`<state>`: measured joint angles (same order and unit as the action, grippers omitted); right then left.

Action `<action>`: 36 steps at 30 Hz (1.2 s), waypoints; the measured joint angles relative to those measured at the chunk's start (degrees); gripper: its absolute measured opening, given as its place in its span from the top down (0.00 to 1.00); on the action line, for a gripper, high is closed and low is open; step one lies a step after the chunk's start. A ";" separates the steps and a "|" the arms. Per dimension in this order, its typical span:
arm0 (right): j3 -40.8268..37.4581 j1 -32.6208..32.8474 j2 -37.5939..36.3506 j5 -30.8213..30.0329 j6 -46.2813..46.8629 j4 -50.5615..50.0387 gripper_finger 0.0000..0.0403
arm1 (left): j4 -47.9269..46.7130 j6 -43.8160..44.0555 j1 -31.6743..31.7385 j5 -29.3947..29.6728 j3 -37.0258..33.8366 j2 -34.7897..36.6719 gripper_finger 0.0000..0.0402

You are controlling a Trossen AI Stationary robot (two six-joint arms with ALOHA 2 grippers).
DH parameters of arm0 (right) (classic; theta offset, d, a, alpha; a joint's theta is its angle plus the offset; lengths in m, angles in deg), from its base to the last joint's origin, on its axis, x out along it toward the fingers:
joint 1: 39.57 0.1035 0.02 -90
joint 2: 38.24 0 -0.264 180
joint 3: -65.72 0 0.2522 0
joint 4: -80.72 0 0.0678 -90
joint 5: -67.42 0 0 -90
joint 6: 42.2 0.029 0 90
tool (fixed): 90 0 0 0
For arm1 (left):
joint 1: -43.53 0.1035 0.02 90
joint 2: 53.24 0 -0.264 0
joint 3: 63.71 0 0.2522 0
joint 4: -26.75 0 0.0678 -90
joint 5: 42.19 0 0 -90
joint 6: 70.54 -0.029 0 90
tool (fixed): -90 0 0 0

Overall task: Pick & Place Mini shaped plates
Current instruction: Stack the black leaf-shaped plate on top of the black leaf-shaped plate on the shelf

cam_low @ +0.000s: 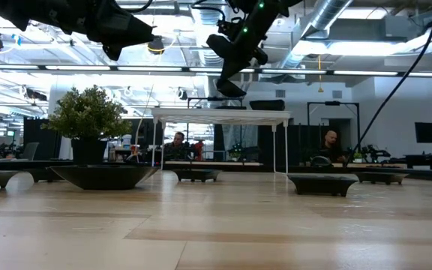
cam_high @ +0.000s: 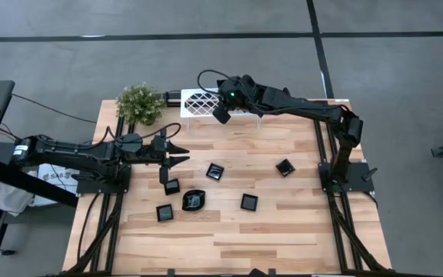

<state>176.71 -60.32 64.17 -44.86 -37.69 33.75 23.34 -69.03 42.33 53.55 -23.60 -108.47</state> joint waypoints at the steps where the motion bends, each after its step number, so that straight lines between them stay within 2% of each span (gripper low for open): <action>1: 0.00 0.00 0.00 0.00 0.01 0.00 1.00 | 0.00 -0.01 0.01 0.00 -0.01 0.00 0.75; 11: 0.00 0.55 0.07 -0.25 0.09 -2.38 1.00 | 0.00 0.00 0.01 -0.01 -0.01 0.00 0.75; 20: -3.40 0.81 0.09 -2.22 -0.36 2.66 1.00 | 0.00 0.01 0.01 0.00 -0.01 -0.02 0.75; 30: -3.78 0.11 0.11 -1.81 -0.37 1.99 1.00 | 0.00 -0.01 -0.01 0.00 -0.01 0.00 0.75; 36: -3.78 0.11 0.11 -1.80 -0.47 1.95 0.96 | 0.00 0.00 0.01 0.00 -0.01 0.00 0.75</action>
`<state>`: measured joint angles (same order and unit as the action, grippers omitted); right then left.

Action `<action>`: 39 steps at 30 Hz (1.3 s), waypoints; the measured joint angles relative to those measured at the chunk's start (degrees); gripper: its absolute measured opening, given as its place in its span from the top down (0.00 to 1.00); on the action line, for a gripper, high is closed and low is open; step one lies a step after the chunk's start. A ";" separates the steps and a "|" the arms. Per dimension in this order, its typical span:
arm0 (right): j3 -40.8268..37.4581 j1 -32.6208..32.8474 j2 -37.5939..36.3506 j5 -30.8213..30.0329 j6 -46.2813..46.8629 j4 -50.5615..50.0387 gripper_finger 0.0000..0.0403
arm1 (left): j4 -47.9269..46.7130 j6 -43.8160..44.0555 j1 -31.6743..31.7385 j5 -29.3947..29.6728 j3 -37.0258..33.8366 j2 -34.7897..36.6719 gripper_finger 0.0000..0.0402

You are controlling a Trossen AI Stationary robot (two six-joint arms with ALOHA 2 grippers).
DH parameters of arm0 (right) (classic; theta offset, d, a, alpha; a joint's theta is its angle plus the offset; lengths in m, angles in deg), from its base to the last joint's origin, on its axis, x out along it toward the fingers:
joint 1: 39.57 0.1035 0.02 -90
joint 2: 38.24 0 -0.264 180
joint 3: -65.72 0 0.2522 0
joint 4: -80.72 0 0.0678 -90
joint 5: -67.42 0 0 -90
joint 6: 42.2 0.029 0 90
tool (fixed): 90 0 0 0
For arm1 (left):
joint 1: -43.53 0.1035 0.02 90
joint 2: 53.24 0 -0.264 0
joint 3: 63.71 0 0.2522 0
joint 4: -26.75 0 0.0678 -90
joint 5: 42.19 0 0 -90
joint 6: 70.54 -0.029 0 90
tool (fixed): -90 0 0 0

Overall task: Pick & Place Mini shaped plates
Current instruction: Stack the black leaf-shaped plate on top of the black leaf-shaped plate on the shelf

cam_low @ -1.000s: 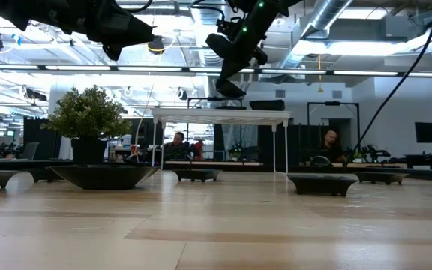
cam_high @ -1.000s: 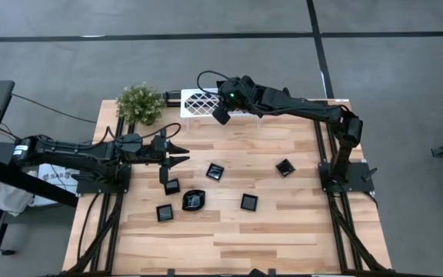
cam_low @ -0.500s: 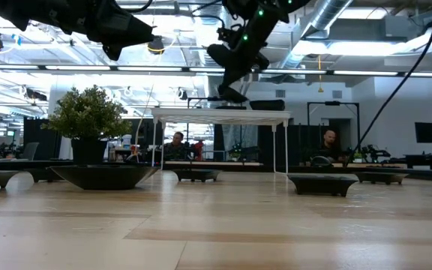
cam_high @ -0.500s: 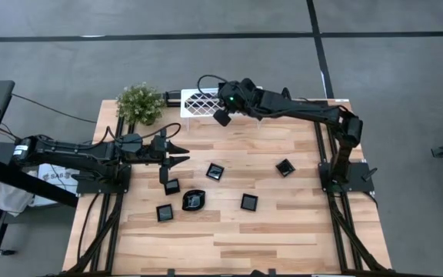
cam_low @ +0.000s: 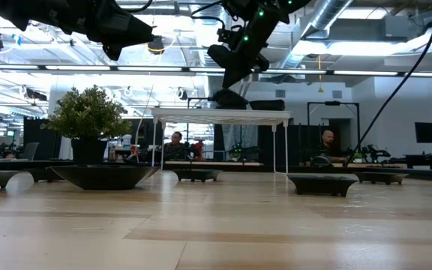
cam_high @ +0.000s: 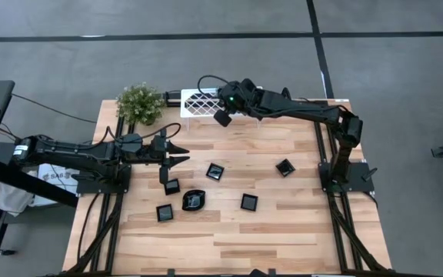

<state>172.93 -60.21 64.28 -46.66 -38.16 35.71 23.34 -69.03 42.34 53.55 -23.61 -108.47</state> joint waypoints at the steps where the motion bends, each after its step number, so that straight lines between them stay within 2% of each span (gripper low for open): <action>1: 0.00 0.00 0.00 0.03 -0.05 -0.01 0.94 | 0.00 -0.01 -0.02 0.00 0.00 0.00 0.75; 8: 0.00 0.00 0.00 0.03 -0.06 -0.43 0.83 | 0.00 0.01 -0.01 -0.02 0.00 -0.01 0.75; 15: 0.00 0.45 0.00 -0.85 -1.02 0.68 0.81 | 0.00 0.00 -0.02 -0.01 0.00 0.00 0.75; 24: 0.00 8.21 -0.20 -11.76 -10.71 7.85 0.81 | 0.00 -0.12 -0.51 -0.02 0.00 0.00 0.75; 30: 0.00 14.63 -0.20 -18.13 -15.18 6.41 0.81 | 0.00 -0.43 -3.23 -0.07 0.00 0.00 0.75; 39: 0.00 22.64 -0.20 -27.96 -22.63 6.44 0.81 | 1.30 -5.59 -7.46 -0.04 0.00 0.00 0.75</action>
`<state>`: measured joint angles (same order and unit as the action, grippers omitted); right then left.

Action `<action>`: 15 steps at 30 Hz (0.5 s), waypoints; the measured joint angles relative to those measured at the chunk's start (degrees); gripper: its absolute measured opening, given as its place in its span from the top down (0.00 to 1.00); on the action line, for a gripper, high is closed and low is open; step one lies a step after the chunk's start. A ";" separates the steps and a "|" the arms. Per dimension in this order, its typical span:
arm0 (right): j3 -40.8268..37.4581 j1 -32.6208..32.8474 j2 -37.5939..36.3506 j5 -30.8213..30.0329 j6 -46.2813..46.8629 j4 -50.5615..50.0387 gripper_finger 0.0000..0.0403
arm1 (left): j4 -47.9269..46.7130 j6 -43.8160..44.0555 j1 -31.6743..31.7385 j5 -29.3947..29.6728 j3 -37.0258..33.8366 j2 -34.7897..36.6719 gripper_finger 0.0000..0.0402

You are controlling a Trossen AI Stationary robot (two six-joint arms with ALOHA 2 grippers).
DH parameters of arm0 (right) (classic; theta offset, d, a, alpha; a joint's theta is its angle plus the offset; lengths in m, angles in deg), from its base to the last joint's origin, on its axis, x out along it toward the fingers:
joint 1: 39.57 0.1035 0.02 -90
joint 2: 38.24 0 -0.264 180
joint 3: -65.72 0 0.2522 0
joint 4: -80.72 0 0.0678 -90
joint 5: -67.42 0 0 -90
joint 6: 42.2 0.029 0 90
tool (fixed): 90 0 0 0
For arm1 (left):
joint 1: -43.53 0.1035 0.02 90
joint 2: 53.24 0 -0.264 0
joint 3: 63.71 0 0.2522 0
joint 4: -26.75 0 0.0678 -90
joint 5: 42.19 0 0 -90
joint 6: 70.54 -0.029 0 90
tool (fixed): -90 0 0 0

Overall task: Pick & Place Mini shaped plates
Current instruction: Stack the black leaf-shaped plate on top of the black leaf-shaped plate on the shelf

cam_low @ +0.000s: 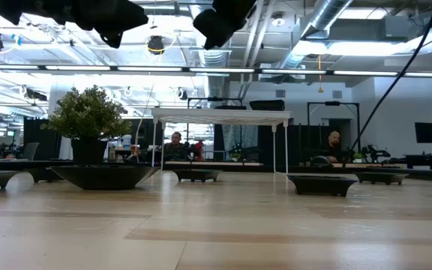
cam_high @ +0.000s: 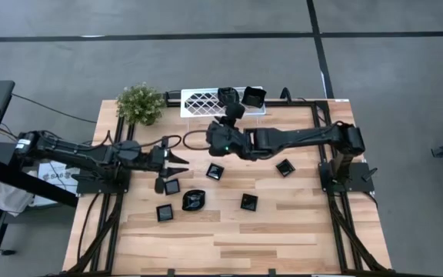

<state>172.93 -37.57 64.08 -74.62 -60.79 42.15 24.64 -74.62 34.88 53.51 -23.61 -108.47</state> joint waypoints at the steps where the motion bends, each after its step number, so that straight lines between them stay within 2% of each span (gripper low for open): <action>1: 0.00 0.58 0.00 -0.44 0.00 -0.02 0.81 | 0.09 0.00 -0.35 -0.01 0.00 0.00 0.75; 6: 0.00 2.72 0.00 -0.54 0.02 -1.50 0.81 | 1.63 -0.17 -1.11 -0.10 0.00 -1.50 0.75; 15: -0.33 3.09 -2.58 -0.49 6.94 -10.22 0.81 | 7.64 -2.25 1.01 0.21 1.08 -13.70 0.75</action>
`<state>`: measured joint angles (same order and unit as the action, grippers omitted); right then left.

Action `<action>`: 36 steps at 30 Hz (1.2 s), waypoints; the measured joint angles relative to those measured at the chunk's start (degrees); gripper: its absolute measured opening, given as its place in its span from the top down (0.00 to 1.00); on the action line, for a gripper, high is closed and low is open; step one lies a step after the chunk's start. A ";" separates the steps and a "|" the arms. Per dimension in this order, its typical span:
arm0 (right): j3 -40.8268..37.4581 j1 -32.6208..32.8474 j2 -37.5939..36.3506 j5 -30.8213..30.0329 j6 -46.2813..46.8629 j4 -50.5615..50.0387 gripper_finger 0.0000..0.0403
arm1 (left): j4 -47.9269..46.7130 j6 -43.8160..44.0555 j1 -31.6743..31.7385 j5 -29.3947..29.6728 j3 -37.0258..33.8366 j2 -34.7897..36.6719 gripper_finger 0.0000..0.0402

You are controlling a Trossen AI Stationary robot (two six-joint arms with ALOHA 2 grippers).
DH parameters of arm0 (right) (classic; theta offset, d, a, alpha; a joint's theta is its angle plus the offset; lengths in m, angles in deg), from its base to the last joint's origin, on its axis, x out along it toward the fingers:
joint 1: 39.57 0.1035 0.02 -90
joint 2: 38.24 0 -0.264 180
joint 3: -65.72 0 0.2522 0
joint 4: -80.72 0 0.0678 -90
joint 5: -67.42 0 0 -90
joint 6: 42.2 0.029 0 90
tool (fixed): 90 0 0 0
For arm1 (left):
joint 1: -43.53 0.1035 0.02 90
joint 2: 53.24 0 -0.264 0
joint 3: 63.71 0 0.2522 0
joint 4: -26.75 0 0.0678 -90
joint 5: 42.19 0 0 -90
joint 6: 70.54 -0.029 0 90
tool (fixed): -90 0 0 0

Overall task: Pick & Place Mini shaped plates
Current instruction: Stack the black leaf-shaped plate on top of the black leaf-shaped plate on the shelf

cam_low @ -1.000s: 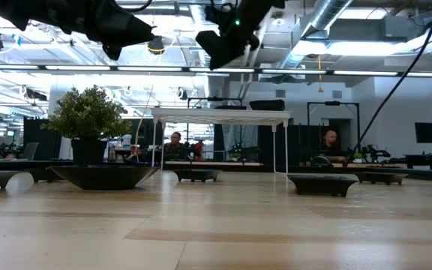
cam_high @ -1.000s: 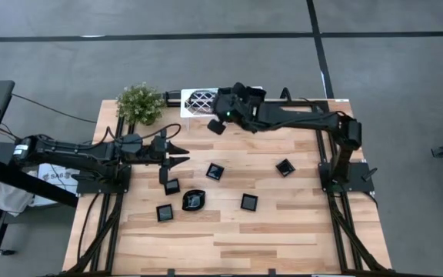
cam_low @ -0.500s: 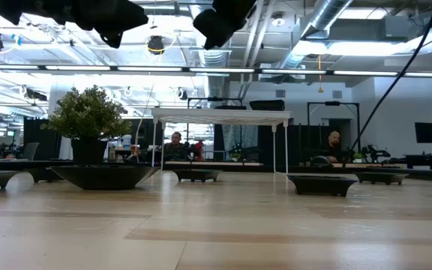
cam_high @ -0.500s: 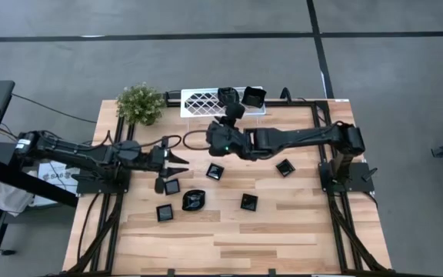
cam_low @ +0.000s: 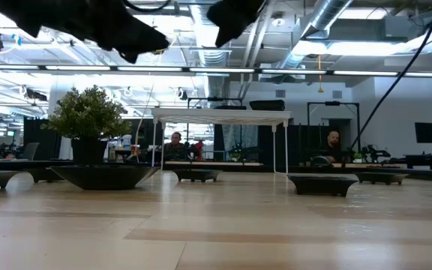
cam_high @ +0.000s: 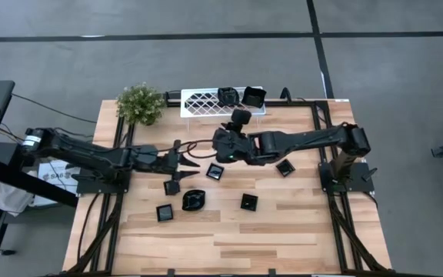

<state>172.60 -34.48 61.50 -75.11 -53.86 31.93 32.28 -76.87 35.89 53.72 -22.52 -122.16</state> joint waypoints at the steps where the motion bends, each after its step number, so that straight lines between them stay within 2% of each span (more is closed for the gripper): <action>1: -0.67 0.00 -0.84 -0.04 0.80 0.32 0.81 | 0.00 0.06 0.37 0.04 0.37 -0.82 0.75; 5: -6.84 0.20 -6.41 0.07 4.50 0.10 0.81 | -0.26 0.87 1.18 0.04 1.56 -3.41 0.75; 9: -16.79 0.69 -13.91 -0.03 10.30 2.02 0.81 | -0.48 2.44 1.27 0.03 1.99 -5.08 0.75; 15: -35.72 3.90 -22.88 -0.07 17.00 13.84 0.81 | -8.40 5.23 0.81 0.08 5.10 -7.01 0.75; 20: -46.28 7.51 -23.88 0.11 18.66 25.84 0.81 | -10.74 10.25 -1.76 1.72 8.25 -12.20 0.75; 22: -47.90 8.94 -23.27 0.19 18.66 27.72 0.81 | -10.92 13.93 -3.69 1.73 8.27 -14.84 0.75; 26: -48.41 11.34 -21.02 0.22 18.51 28.36 0.81 | -11.32 15.07 -7.46 2.57 8.03 -19.41 0.75; 31: -47.20 13.06 -18.99 0.62 17.19 28.60 0.81 | -11.28 9.58 -9.67 8.86 8.10 -22.34 0.75; 36: -46.44 13.85 -18.73 2.93 17.15 28.90 0.81 | -11.07 9.37 -10.12 6.70 8.09 -22.94 0.75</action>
<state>126.16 -20.63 42.77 -72.18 -36.70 60.83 21.21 -67.50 25.77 60.41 -14.44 -145.10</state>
